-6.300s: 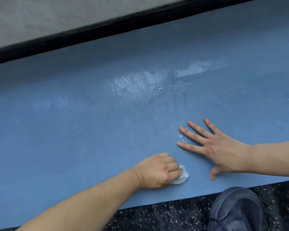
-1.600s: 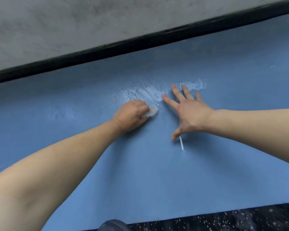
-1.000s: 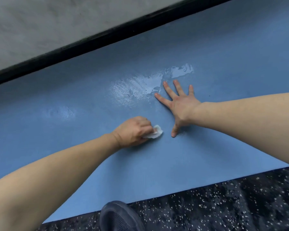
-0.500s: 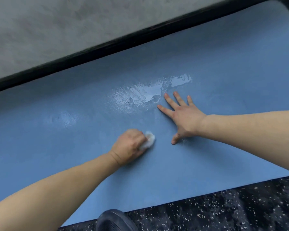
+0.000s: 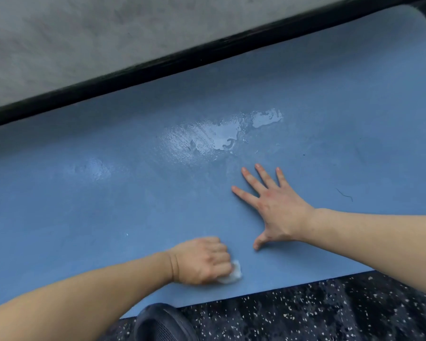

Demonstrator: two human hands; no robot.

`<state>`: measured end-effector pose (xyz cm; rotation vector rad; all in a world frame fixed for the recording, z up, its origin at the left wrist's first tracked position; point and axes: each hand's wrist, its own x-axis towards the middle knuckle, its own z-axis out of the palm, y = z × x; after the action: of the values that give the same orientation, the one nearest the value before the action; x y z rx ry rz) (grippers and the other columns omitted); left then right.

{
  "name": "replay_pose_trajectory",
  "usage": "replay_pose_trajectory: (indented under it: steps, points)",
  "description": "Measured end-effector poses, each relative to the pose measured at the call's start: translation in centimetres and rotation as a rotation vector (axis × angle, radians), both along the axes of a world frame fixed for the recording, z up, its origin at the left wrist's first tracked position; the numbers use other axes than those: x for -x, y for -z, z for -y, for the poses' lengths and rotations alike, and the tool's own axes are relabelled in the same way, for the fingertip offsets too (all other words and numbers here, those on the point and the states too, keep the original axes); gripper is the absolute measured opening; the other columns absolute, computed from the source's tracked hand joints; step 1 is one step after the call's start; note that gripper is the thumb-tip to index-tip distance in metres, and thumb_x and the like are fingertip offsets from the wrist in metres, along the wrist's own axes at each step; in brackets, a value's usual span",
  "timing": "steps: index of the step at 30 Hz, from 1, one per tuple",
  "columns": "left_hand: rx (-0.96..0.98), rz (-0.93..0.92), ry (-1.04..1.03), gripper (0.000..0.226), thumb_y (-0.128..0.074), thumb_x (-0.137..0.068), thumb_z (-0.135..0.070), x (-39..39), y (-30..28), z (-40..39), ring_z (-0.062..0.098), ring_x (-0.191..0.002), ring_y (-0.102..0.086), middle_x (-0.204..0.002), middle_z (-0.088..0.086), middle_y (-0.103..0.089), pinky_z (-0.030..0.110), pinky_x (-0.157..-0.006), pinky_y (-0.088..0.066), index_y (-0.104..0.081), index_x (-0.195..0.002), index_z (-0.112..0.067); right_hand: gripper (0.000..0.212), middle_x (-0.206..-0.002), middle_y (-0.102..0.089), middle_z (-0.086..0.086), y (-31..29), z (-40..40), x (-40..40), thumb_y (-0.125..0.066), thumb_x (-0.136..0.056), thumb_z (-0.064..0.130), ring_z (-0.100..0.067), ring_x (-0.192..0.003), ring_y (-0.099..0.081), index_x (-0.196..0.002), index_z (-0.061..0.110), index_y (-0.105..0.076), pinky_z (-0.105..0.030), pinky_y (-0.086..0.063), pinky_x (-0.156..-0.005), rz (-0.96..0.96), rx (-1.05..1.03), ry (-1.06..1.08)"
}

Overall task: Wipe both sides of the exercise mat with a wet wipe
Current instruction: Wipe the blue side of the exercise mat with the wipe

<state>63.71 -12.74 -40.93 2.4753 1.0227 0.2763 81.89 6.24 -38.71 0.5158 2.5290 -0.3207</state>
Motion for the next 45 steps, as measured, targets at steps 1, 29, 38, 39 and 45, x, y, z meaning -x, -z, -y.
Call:
replay_pose_trajectory:
  steps: [1, 29, 38, 39, 45]
  points:
    - [-0.025, 0.007, -0.107, 0.013, -0.047, -0.103, -0.017, 1.0, 0.0, -0.9, 0.027, -0.07, -0.045, -0.077, 0.005, -0.051, 0.037, -0.065, -0.04, -0.052, -0.091, -0.015, 0.15, -0.168, 0.035, -0.012, 0.1, 0.4, -0.3, -0.067, -0.056, 0.095, -0.042, -0.156, 0.028, -0.164, 0.036, 0.018, -0.071, 0.002, -0.124, 0.001, -0.004, -0.006]
    - [-0.06, 0.08, 0.175, 0.01, -0.055, -0.099, -0.011, -3.2, 1.9, -4.1, 0.026, -0.071, -0.047, -0.076, 0.005, -0.054, 0.038, -0.07, -0.042, -0.06, -0.089, -0.01, 0.162, -0.17, 0.031, -0.007, -1.8, -11.0, 6.3, -0.076, -0.045, 0.094, -0.04, -0.158, 0.023, -0.162, 0.039, 0.021, -0.071, -0.007, -0.124, 0.043, -0.029, 0.274]
    - [-0.203, 0.051, -0.477, 0.014, -0.064, -0.094, -0.023, 3.2, 1.0, -11.5, 0.031, -0.059, -0.049, -0.067, 0.006, -0.053, 0.035, -0.057, -0.037, -0.053, -0.089, -0.016, 0.166, -0.167, 0.038, -0.006, -0.5, -11.0, 6.5, -0.079, -0.044, 0.091, -0.041, -0.157, 0.027, -0.159, 0.04, 0.029, -0.072, -0.006, -0.123, 0.083, -0.052, 0.252]
    - [-0.206, 0.022, -0.308, 0.011, -0.062, -0.097, -0.021, 2.6, 1.1, -11.4, 0.03, -0.06, -0.048, -0.068, 0.006, -0.052, 0.035, -0.058, -0.036, -0.056, -0.091, -0.015, 0.166, -0.167, 0.038, -0.006, -0.5, -11.0, 6.5, -0.079, -0.044, 0.092, -0.041, -0.157, 0.027, -0.159, 0.04, 0.029, -0.072, -0.006, -0.123, 0.082, -0.053, 0.249]
    - [-0.208, -0.063, -0.889, 0.031, -0.054, -0.092, -0.033, 11.3, 1.0, -18.9, 0.035, -0.055, -0.052, -0.06, 0.009, -0.052, 0.033, -0.05, -0.037, -0.051, -0.068, -0.015, 0.165, -0.167, 0.039, -0.006, -0.8, -11.0, 6.4, -0.076, -0.045, 0.094, -0.041, -0.156, 0.027, -0.159, 0.039, 0.03, -0.072, -0.006, -0.123, 0.082, -0.05, 0.243]
